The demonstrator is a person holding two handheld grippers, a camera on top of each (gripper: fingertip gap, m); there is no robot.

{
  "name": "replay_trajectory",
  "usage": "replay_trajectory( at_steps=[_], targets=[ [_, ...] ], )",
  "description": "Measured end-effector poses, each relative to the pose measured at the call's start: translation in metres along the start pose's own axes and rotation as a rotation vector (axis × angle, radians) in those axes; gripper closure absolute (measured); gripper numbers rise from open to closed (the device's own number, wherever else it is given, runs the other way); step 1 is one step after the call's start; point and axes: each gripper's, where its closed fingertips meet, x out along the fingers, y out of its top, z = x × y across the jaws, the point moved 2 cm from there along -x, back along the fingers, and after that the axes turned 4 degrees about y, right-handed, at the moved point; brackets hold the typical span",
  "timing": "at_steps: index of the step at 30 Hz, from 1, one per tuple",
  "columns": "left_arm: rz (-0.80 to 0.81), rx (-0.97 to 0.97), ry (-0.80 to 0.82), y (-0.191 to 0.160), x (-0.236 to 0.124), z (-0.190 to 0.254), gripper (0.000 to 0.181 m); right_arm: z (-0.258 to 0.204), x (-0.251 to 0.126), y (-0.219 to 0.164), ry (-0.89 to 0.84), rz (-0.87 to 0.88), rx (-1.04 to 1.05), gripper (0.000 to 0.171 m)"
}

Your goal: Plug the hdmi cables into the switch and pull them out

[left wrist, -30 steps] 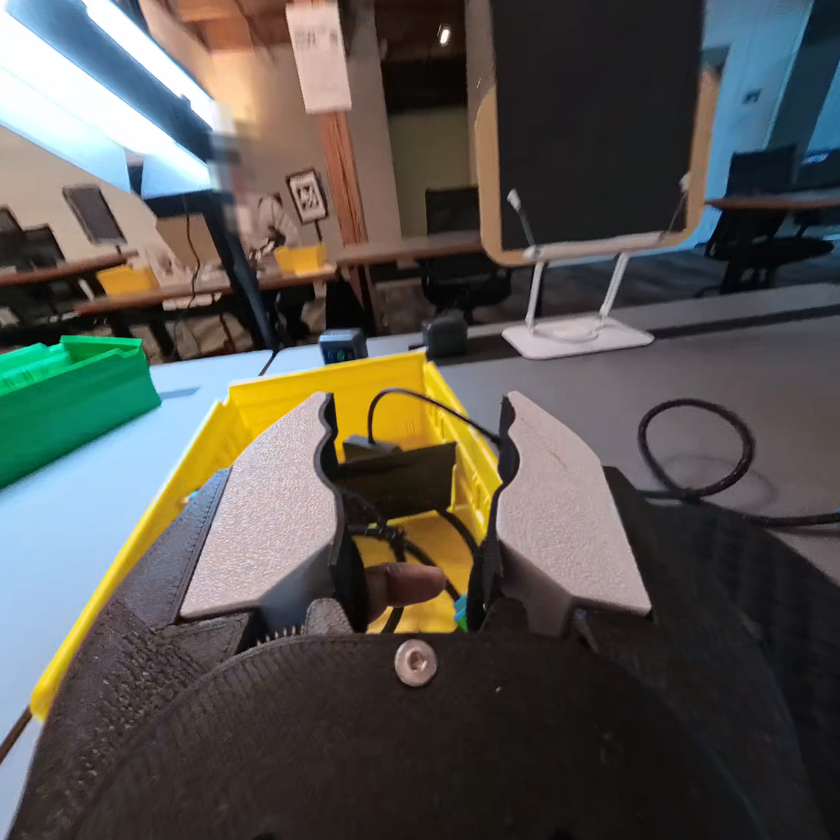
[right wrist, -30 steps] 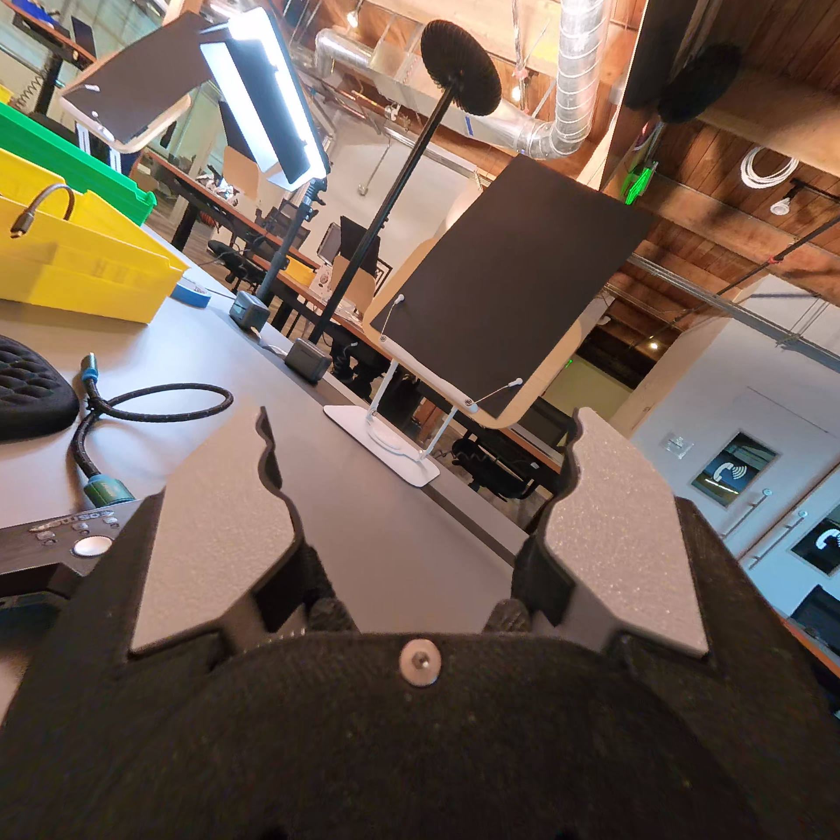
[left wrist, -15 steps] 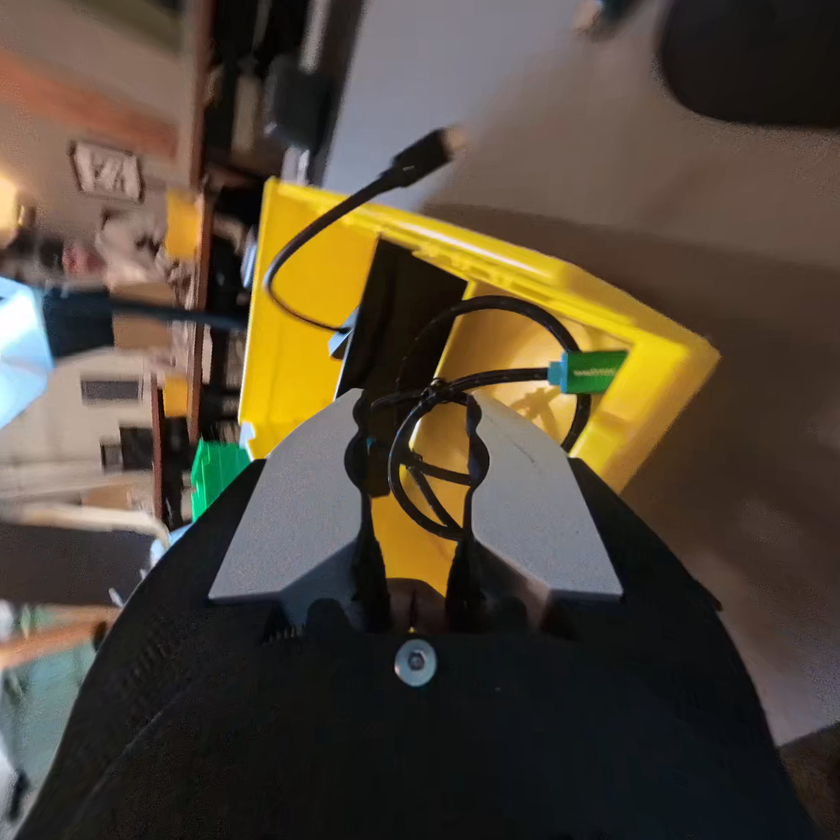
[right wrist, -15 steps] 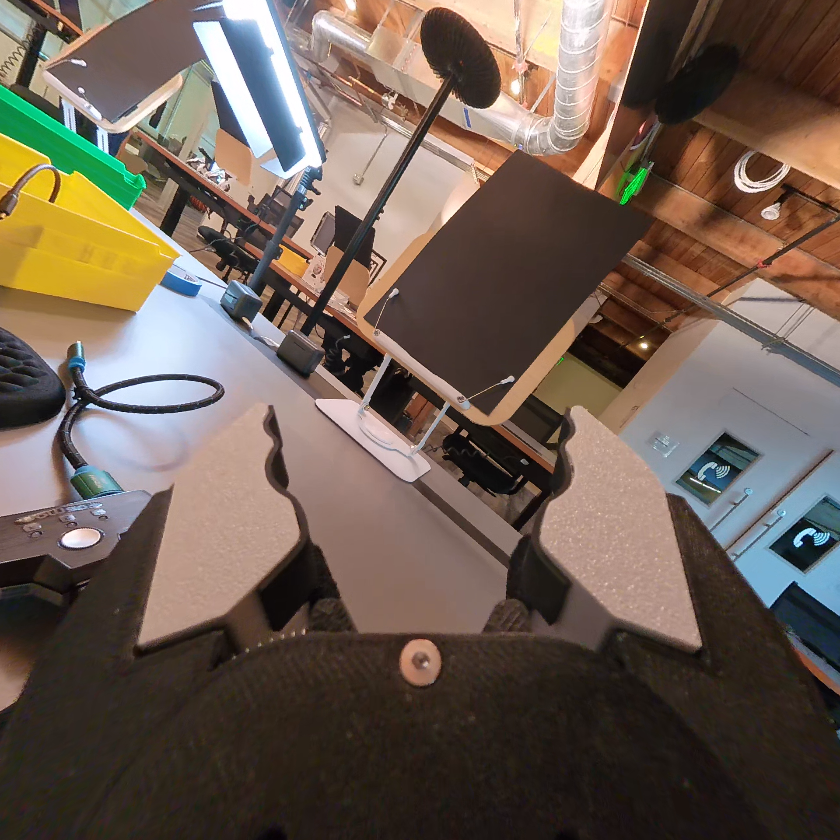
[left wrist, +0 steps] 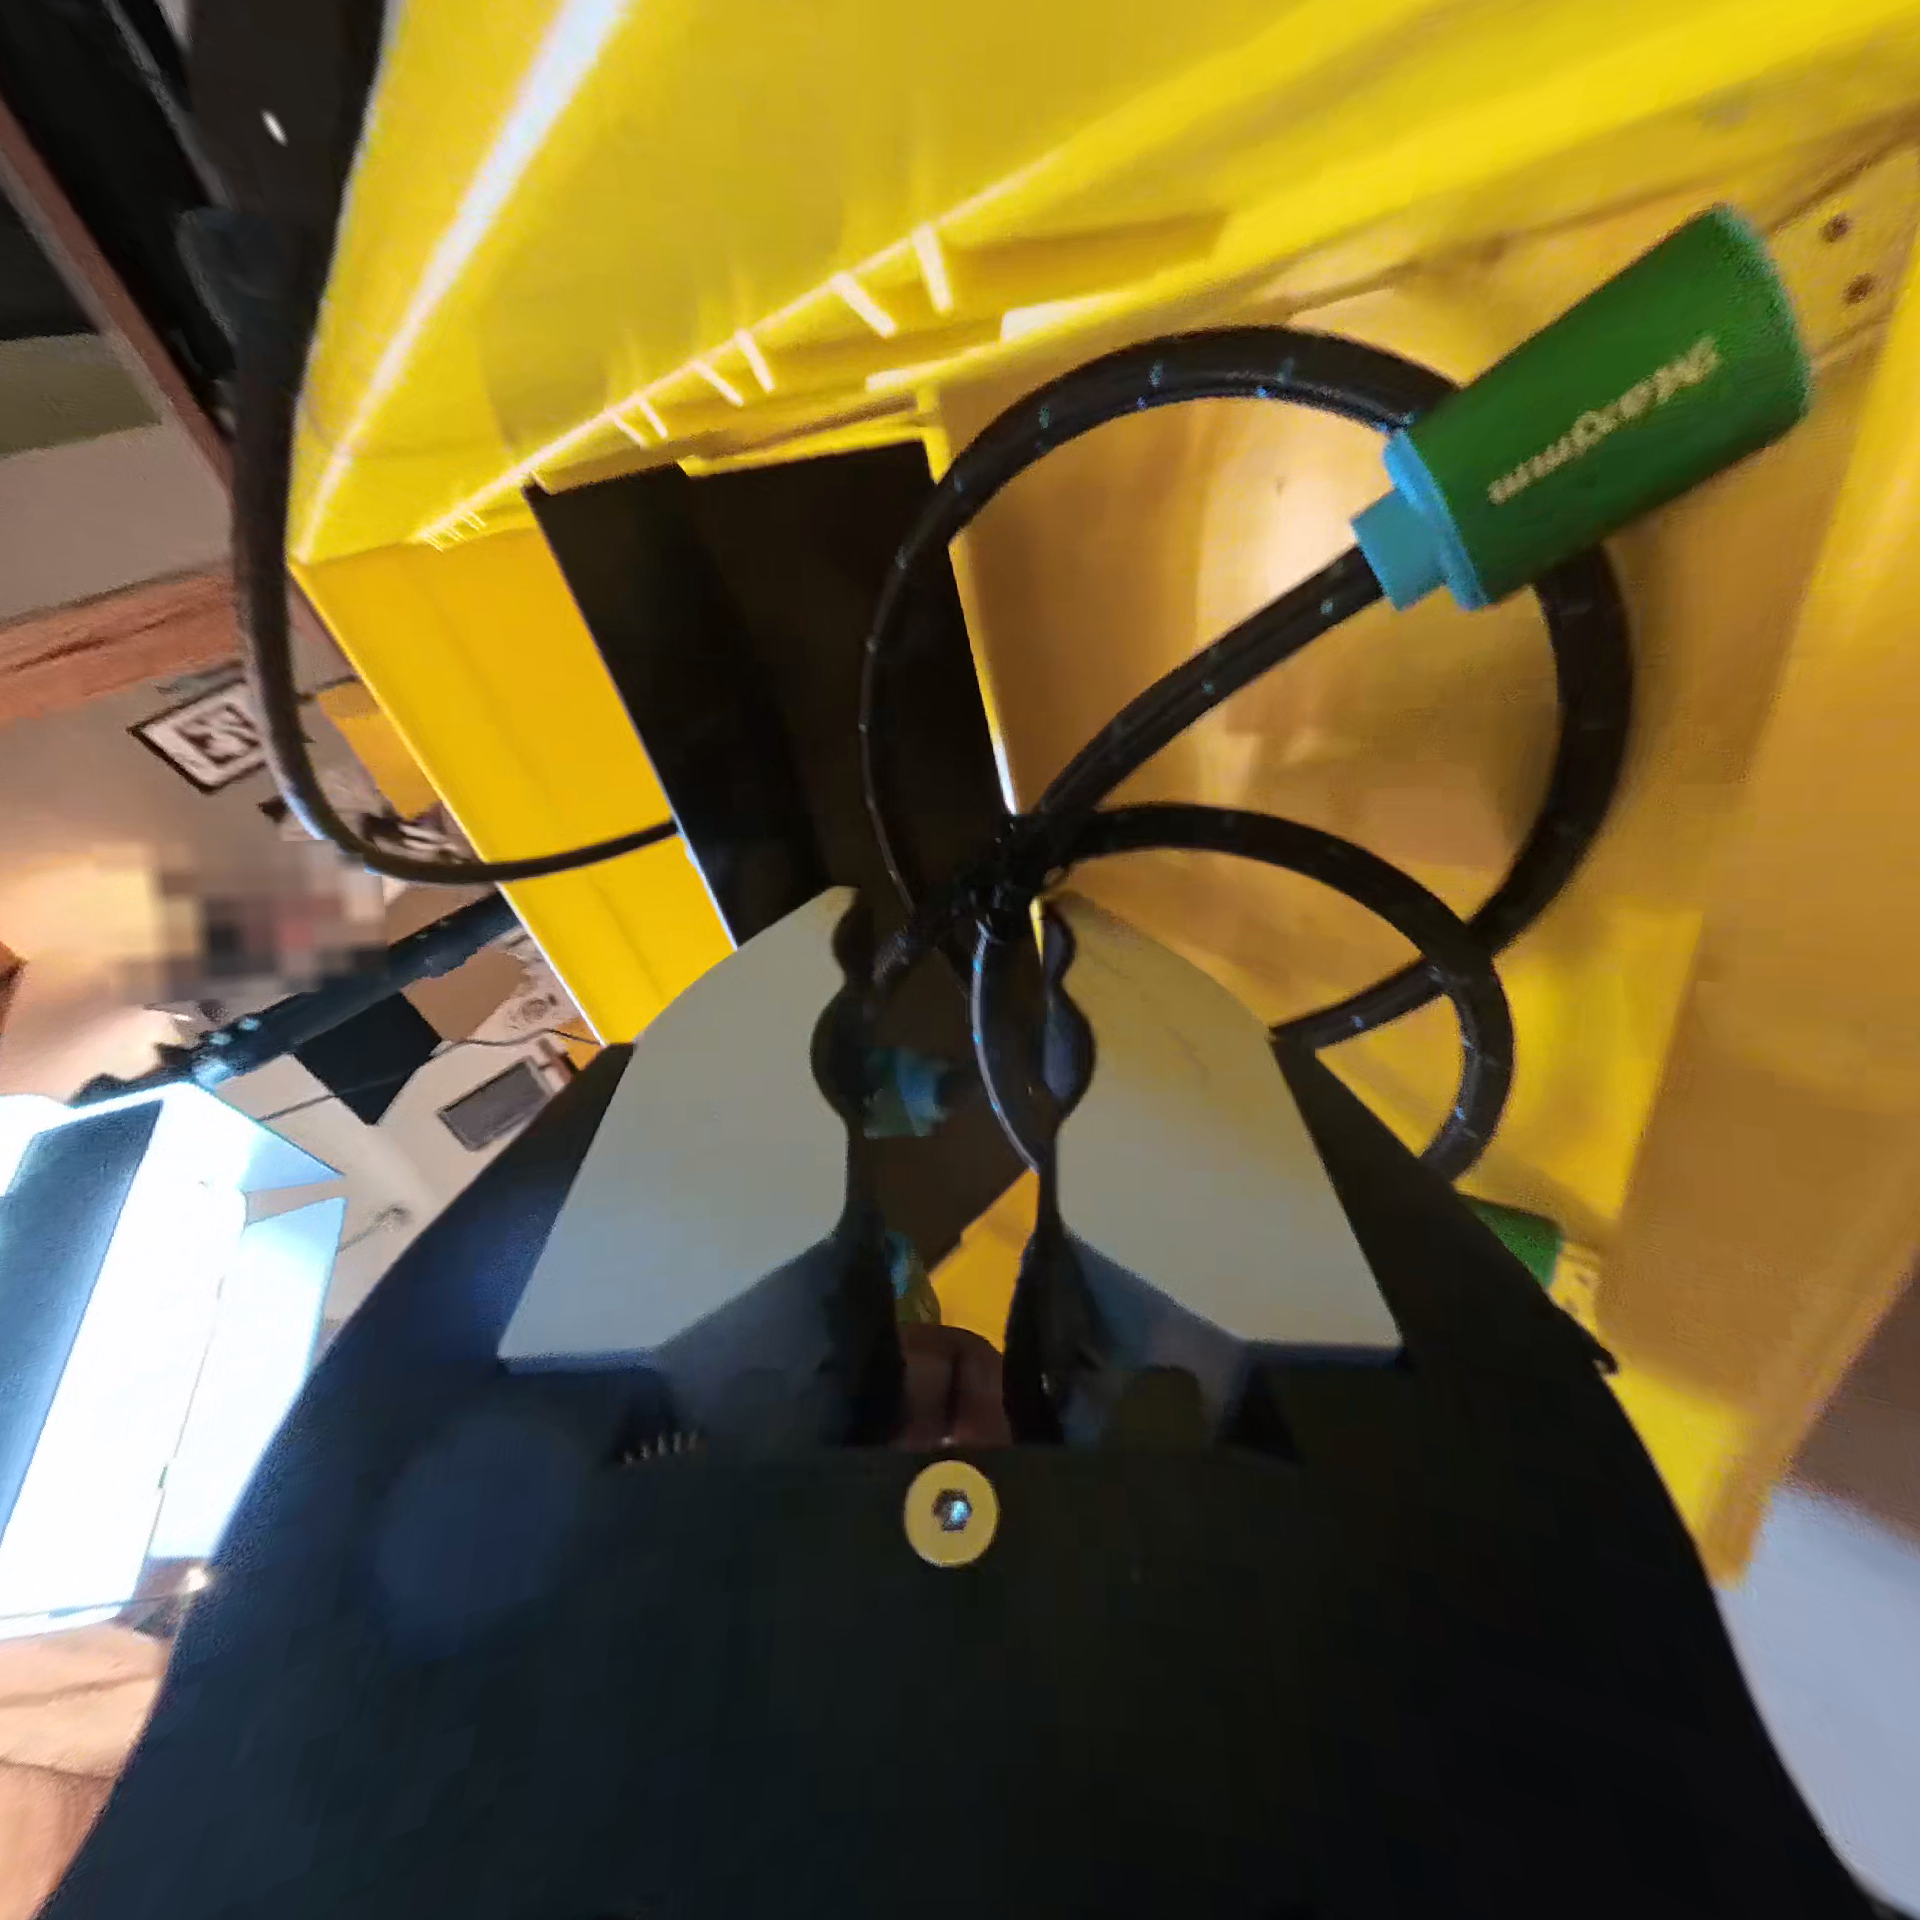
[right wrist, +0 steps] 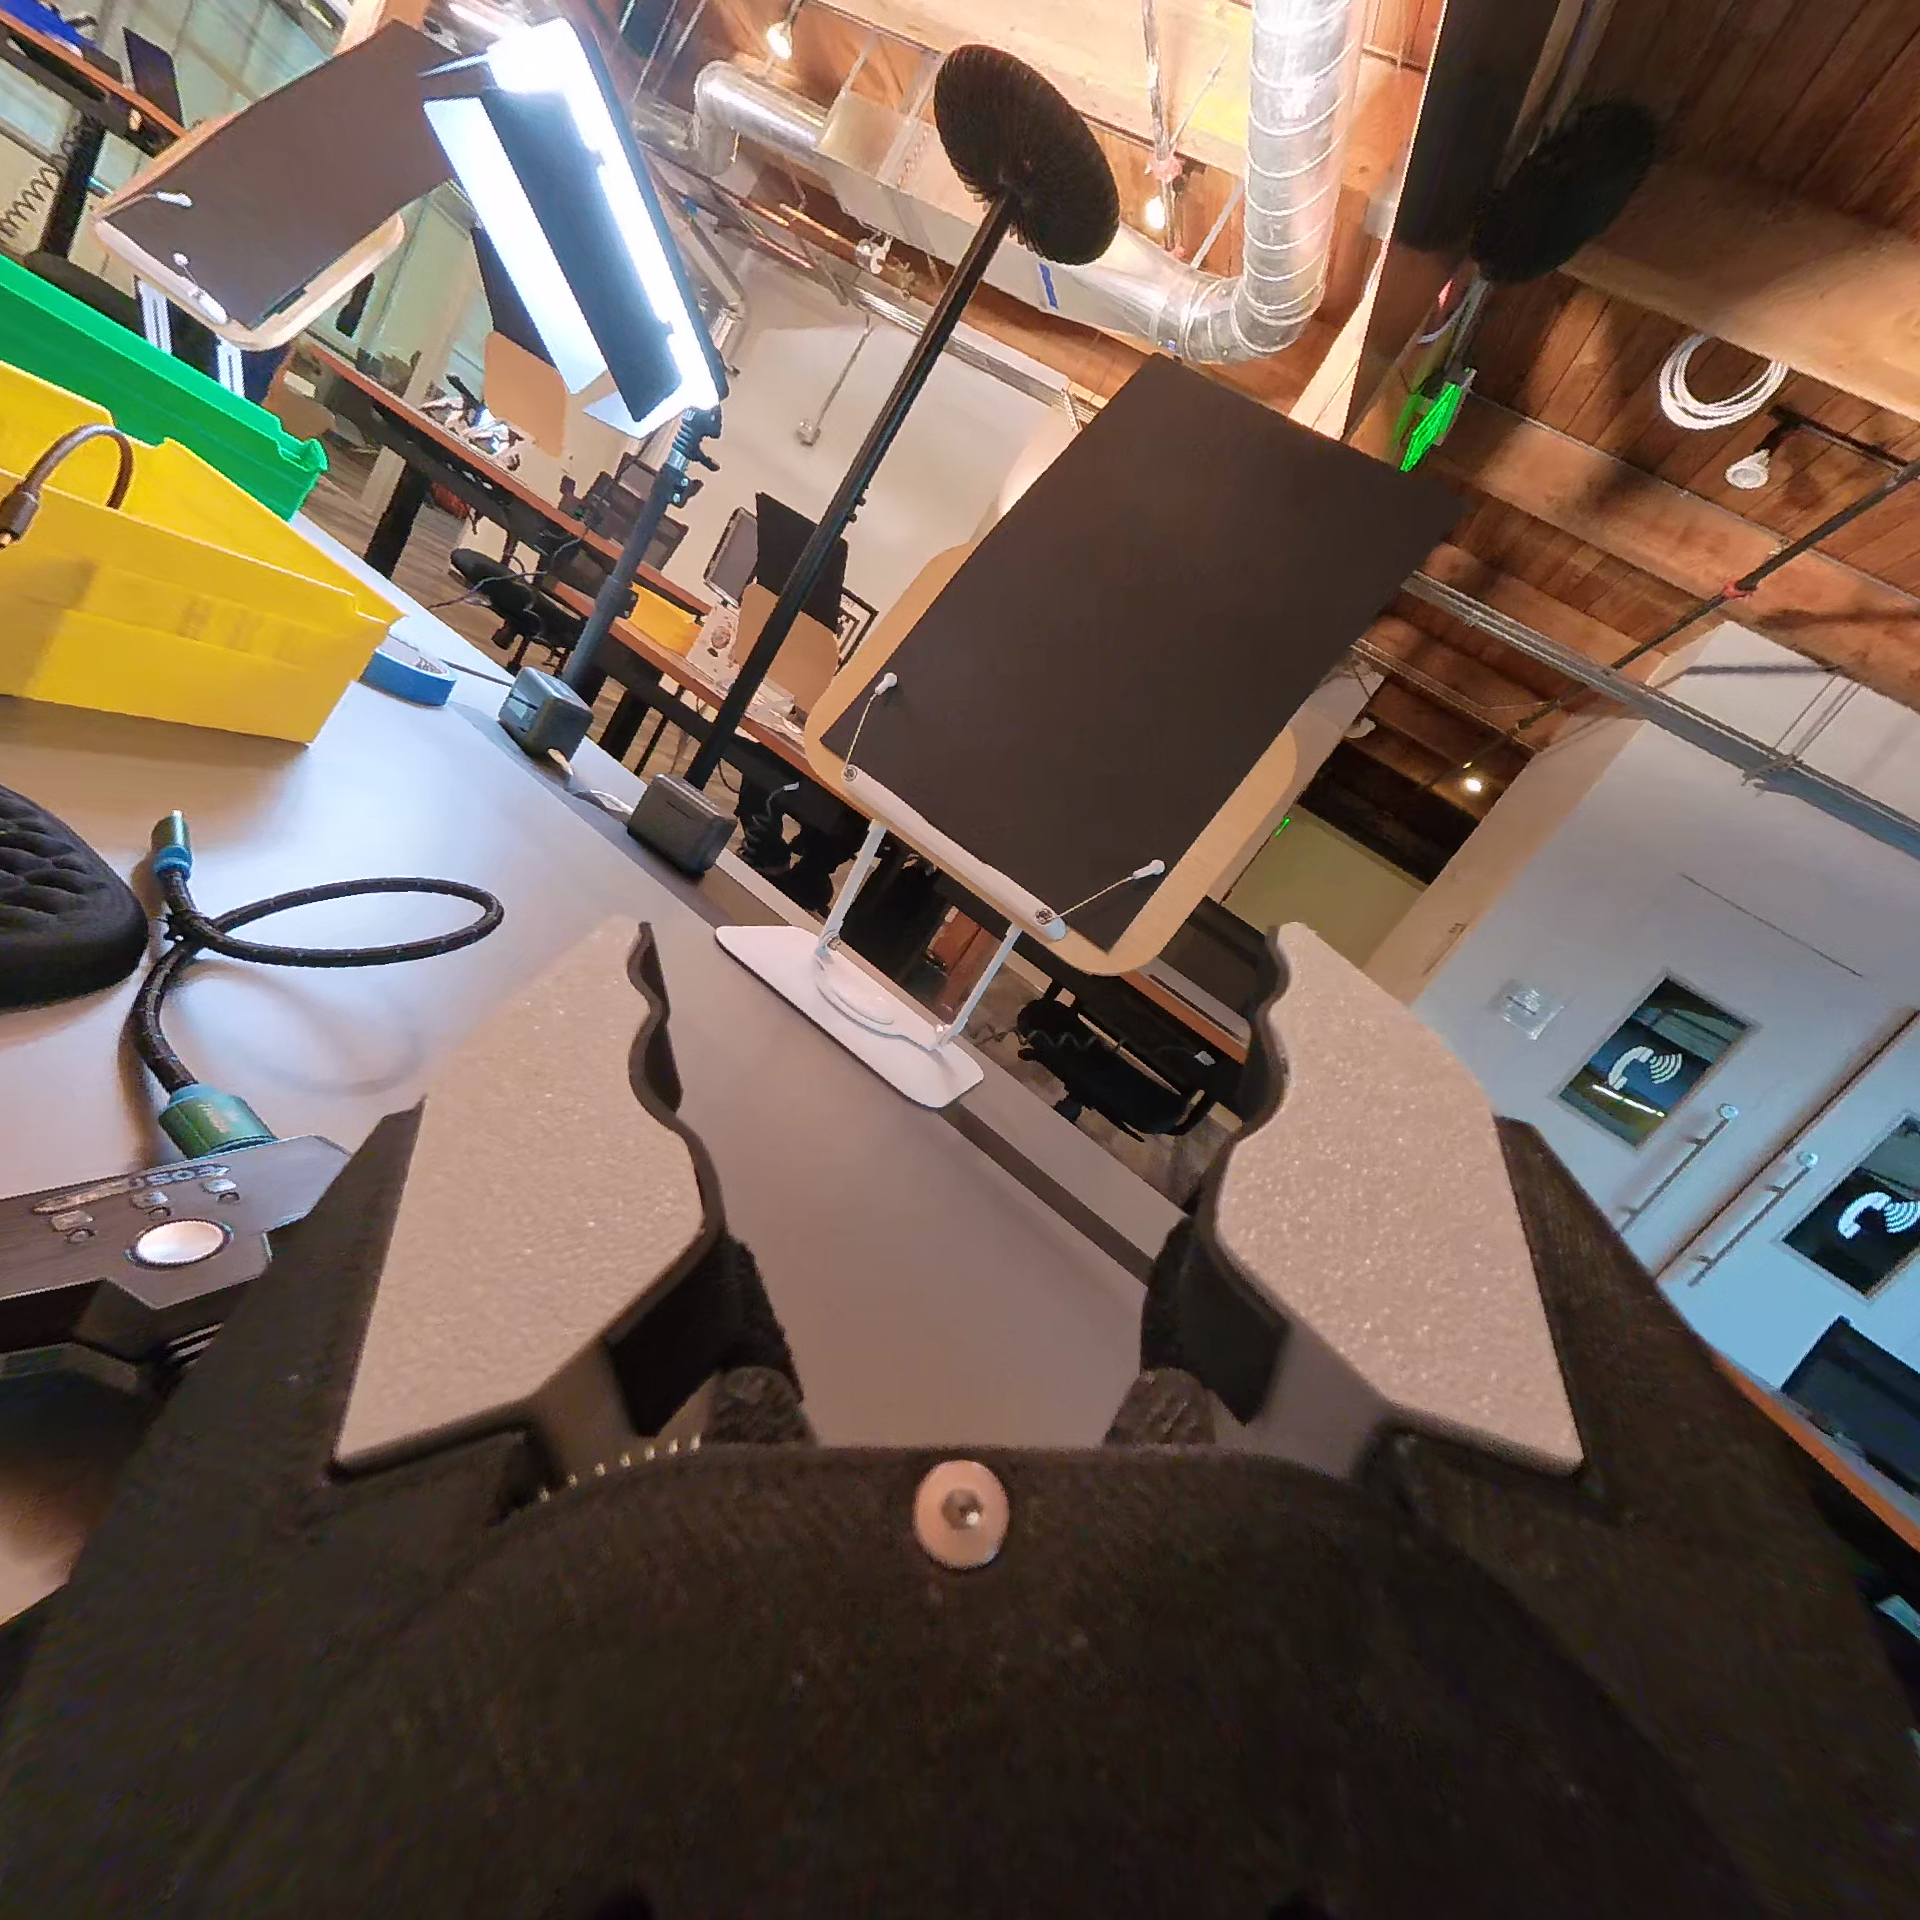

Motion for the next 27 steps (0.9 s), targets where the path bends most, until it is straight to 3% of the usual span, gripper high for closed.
replay_trajectory(
  at_steps=[4, 9, 11, 14, 22, 27],
  targets=[
    [0.020, -0.084, 0.078, 0.001, -0.007, -0.007, 0.159, 0.000, 0.000, 0.000, 0.005, -0.010, -0.009, 0.066],
    [-0.006, -0.453, 0.539, -0.030, -0.073, -0.074, 0.163, -0.004, 0.002, 0.000, 0.022, -0.009, -0.008, 0.069],
    [0.061, -0.657, 0.720, -0.035, -0.106, -0.094, 0.166, -0.008, 0.003, -0.001, 0.041, -0.006, 0.006, 0.071],
    [0.187, -0.891, 0.824, -0.023, -0.138, -0.106, 0.168, -0.018, 0.007, -0.003, 0.083, -0.014, 0.016, 0.074],
    [0.619, -1.229, 0.866, 0.079, -0.169, -0.124, 0.171, -0.084, 0.022, 0.022, 0.344, 0.069, 0.041, 0.081],
    [0.655, -1.278, 0.920, 0.131, -0.153, -0.126, 0.171, -0.134, 0.025, 0.050, 0.511, 0.165, 0.082, 0.083]
  ],
)
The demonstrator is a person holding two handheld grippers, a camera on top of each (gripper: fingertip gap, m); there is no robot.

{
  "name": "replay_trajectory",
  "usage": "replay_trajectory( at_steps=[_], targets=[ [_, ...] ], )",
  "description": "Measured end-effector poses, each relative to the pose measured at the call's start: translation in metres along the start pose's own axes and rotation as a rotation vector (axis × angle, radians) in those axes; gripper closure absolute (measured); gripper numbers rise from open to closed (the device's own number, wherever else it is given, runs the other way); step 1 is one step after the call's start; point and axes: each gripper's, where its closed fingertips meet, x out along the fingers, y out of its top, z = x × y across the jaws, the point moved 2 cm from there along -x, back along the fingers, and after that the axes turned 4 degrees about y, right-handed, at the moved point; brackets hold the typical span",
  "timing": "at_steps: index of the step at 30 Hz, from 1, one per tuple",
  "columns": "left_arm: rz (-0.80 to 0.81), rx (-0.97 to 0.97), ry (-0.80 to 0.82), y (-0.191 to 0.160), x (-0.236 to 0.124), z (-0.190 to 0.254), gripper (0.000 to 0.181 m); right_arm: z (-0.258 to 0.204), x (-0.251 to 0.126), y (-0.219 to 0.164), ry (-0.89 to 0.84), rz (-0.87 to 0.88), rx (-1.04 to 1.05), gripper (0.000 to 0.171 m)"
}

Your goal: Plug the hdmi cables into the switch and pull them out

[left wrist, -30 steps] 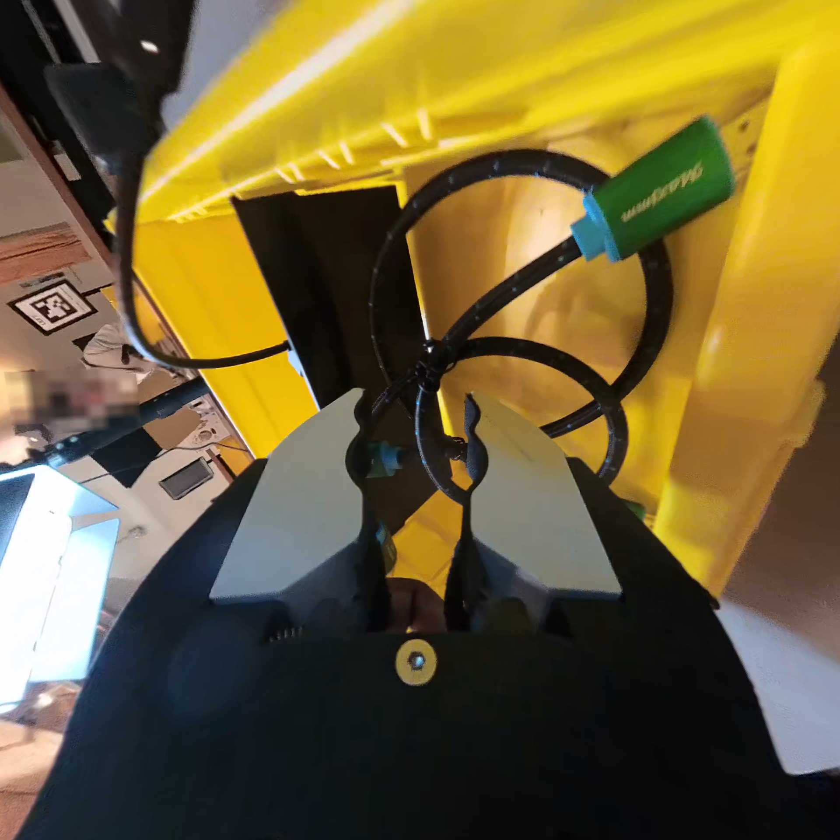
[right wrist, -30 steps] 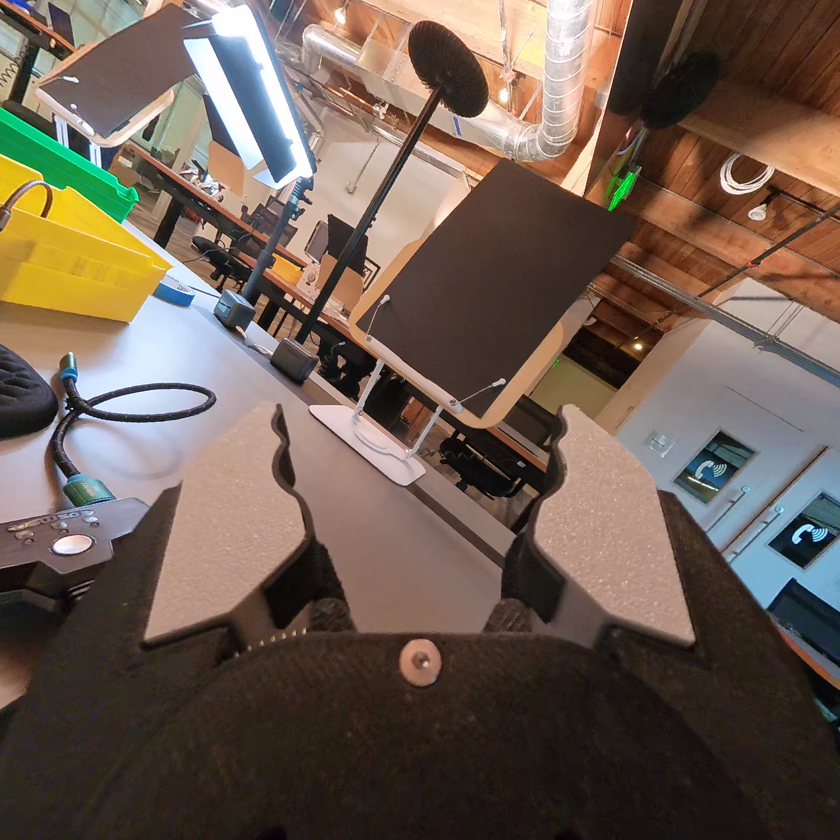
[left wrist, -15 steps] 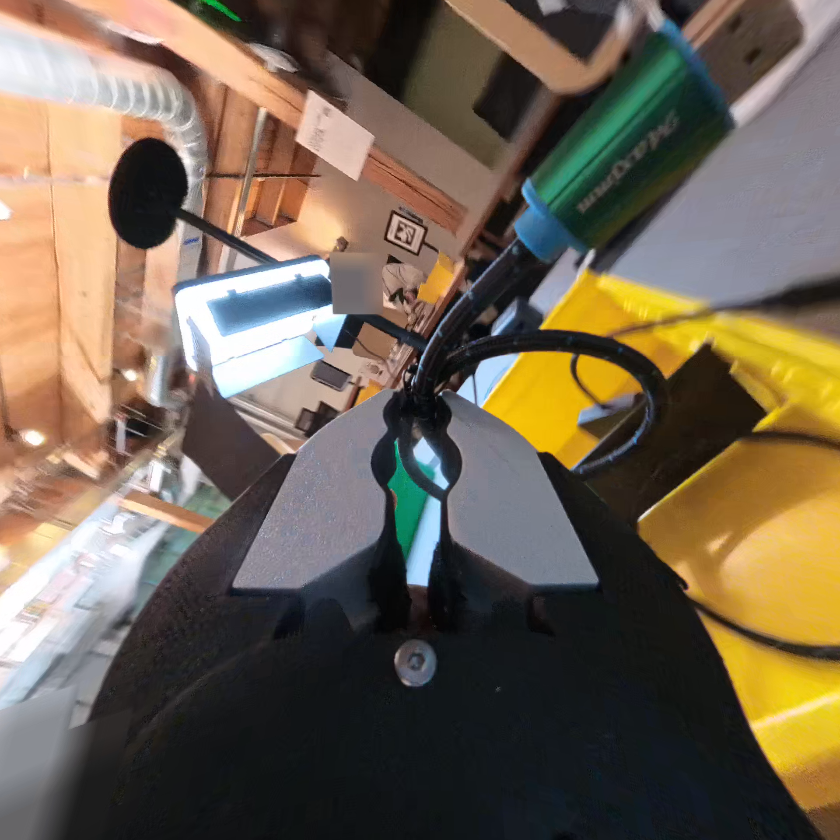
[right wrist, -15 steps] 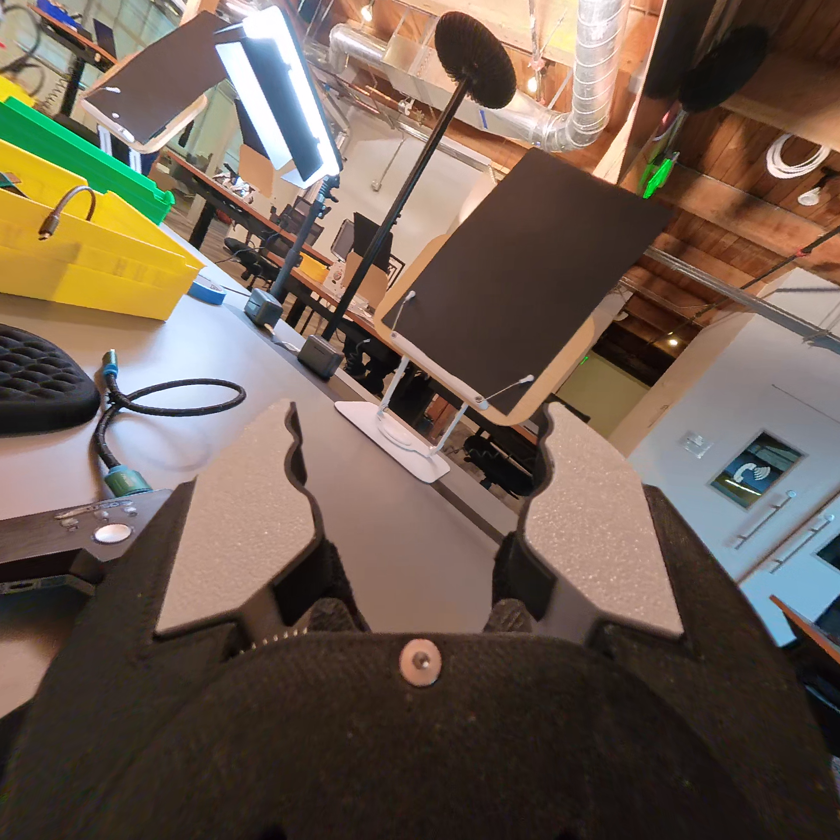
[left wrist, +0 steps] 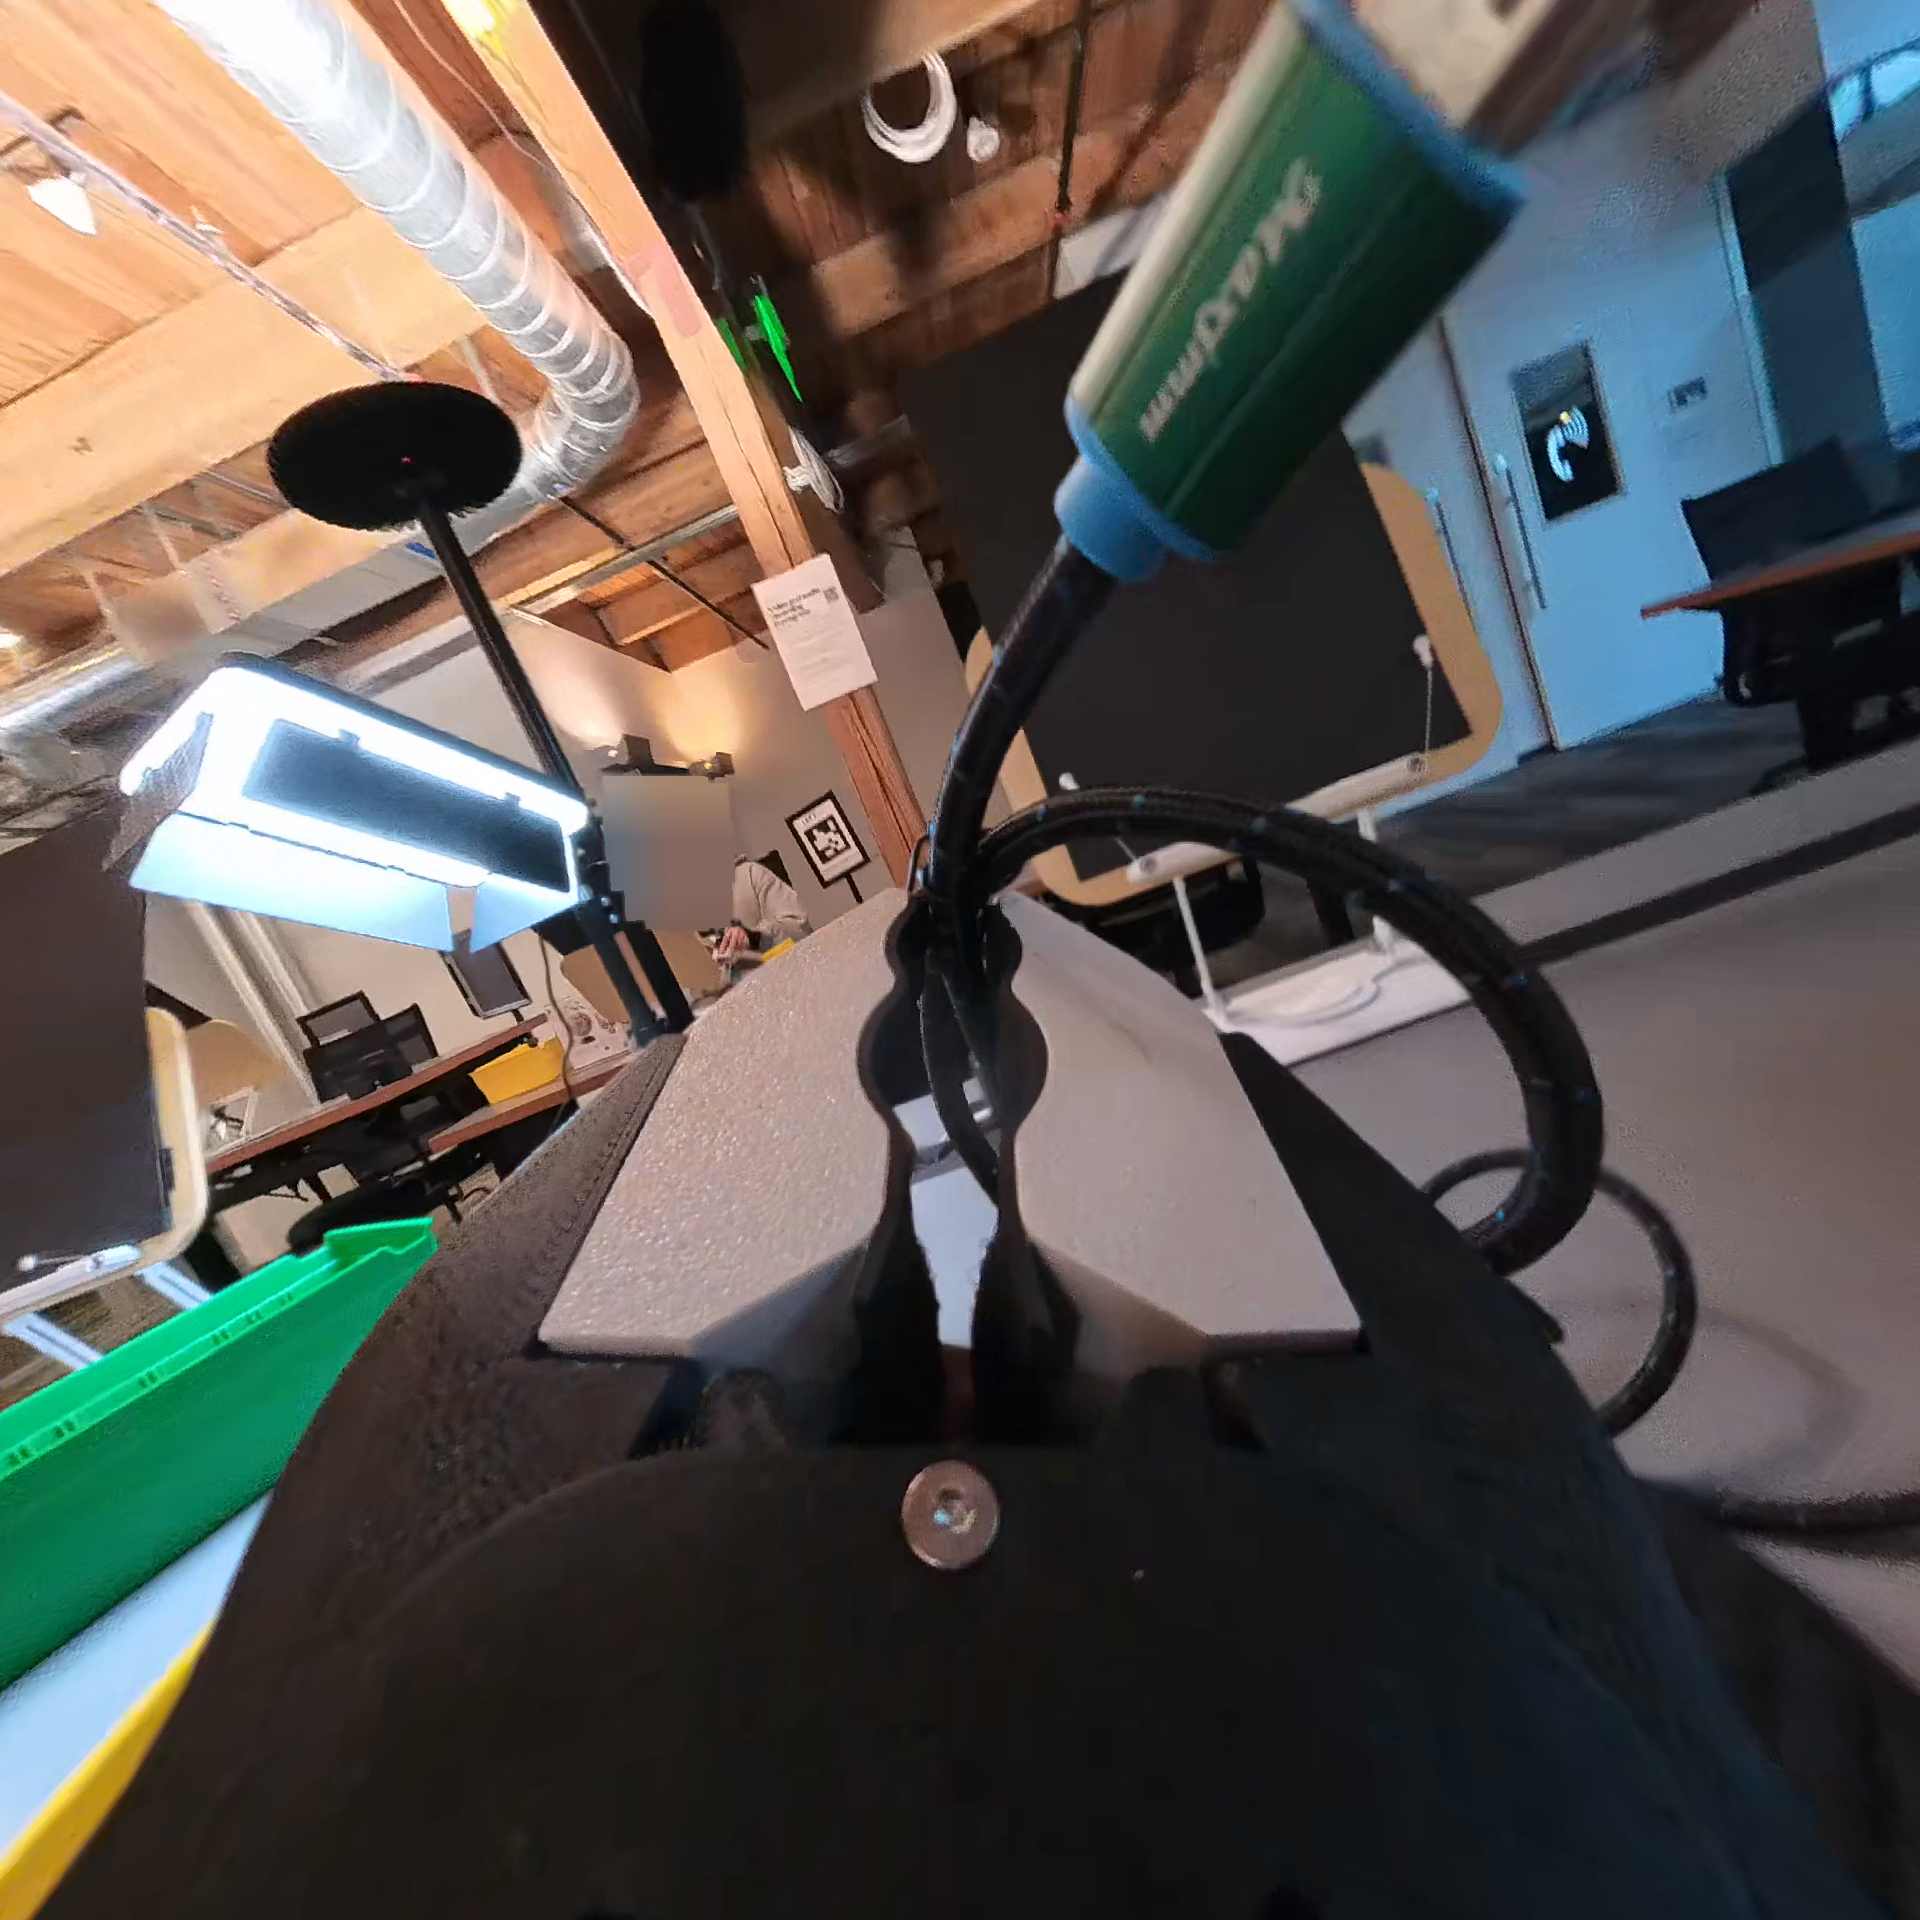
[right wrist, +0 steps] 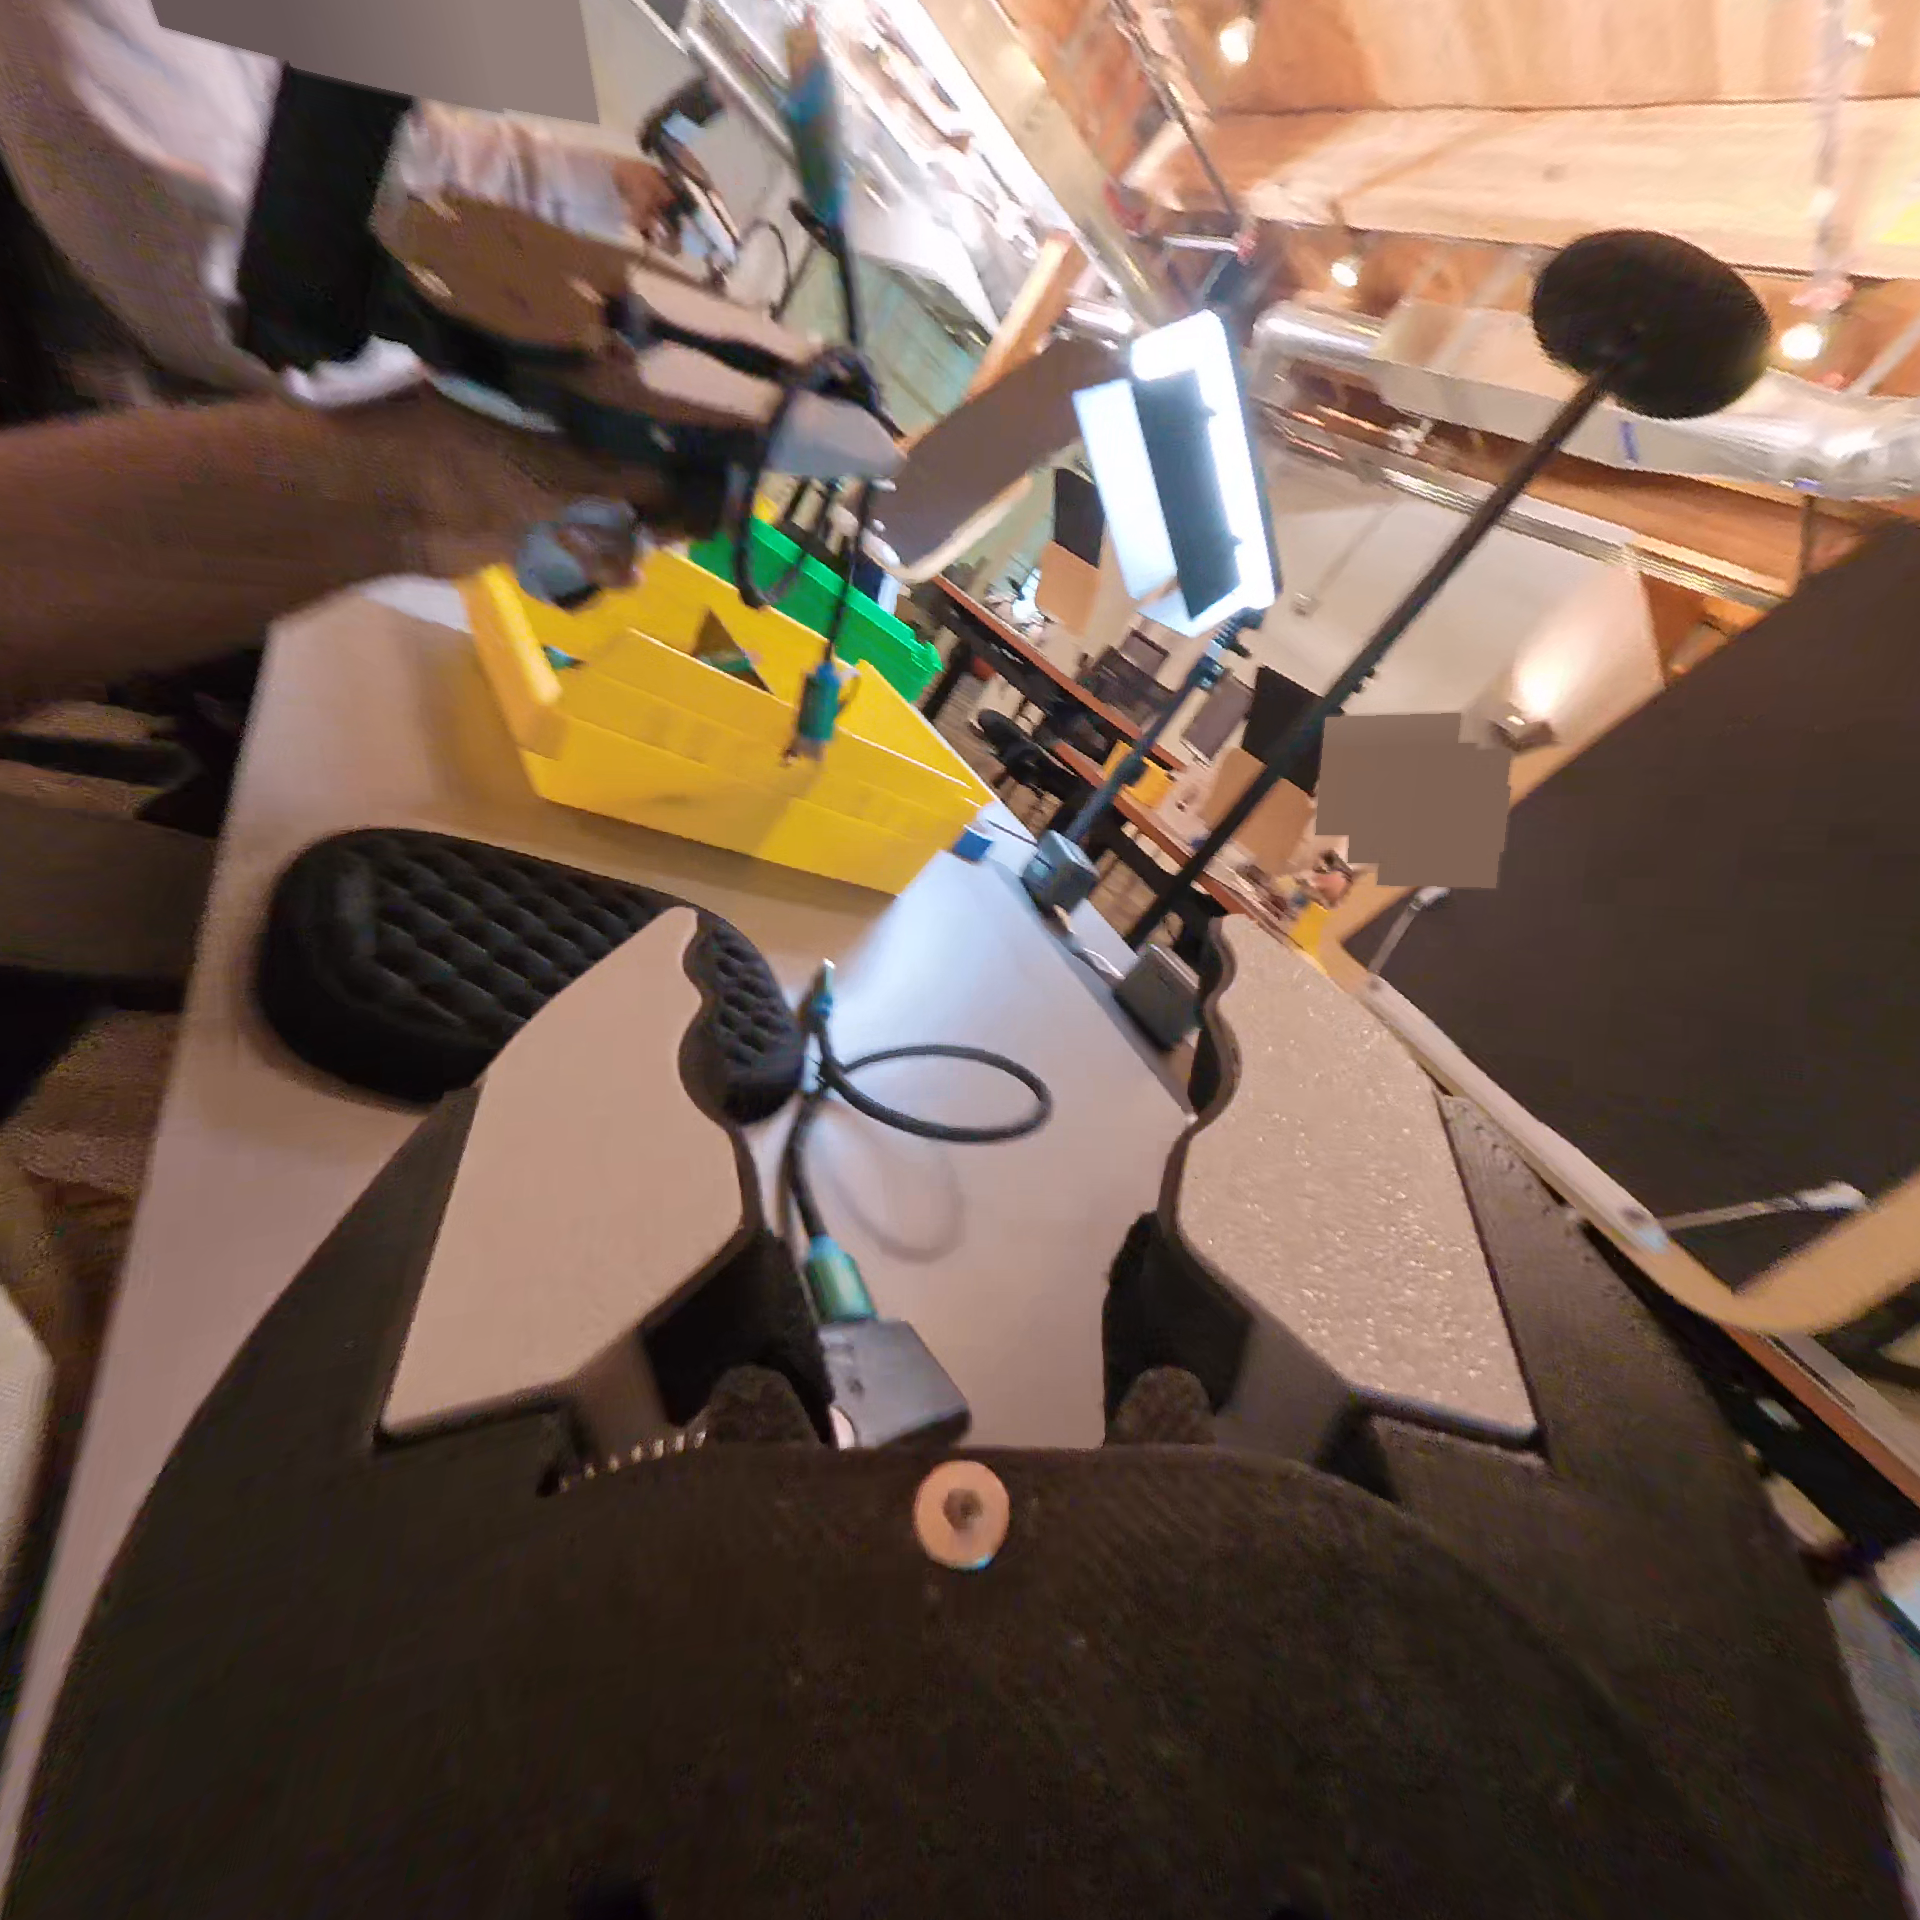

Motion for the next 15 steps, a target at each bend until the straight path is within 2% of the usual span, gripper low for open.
replay_trajectory(
  at_steps=[3, 6, 8, 9, 10, 12, 15],
  targets=[
    [0.029, 0.025, 0.055, 0.001, 0.002, 0.029, 0.172, -0.016, 0.011, 0.018, 0.035, 0.086, 0.037, 0.090],
    [0.045, 0.227, 0.089, 0.005, 0.003, 0.062, 0.172, -0.024, 0.014, 0.039, 0.041, 0.234, 0.147, 0.103],
    [0.074, 0.397, 0.094, 0.009, 0.001, 0.085, 0.171, -0.022, 0.012, 0.046, 0.007, 0.300, 0.205, 0.120],
    [0.093, 0.465, 0.092, 0.011, -0.001, 0.095, 0.171, -0.021, 0.011, 0.046, -0.002, 0.303, 0.203, 0.135],
    [0.111, 0.512, 0.085, 0.014, -0.002, 0.104, 0.171, -0.018, 0.009, 0.044, -0.037, 0.286, 0.185, 0.142],
    [0.135, 0.541, 0.058, 0.017, -0.005, 0.118, 0.172, -0.007, 0.005, 0.037, -0.119, 0.223, 0.143, 0.144],
    [0.145, 0.524, 0.008, 0.018, -0.007, 0.131, 0.172, -0.004, 0.004, 0.034, -0.090, 0.212, 0.188, 0.140]
  ],
)
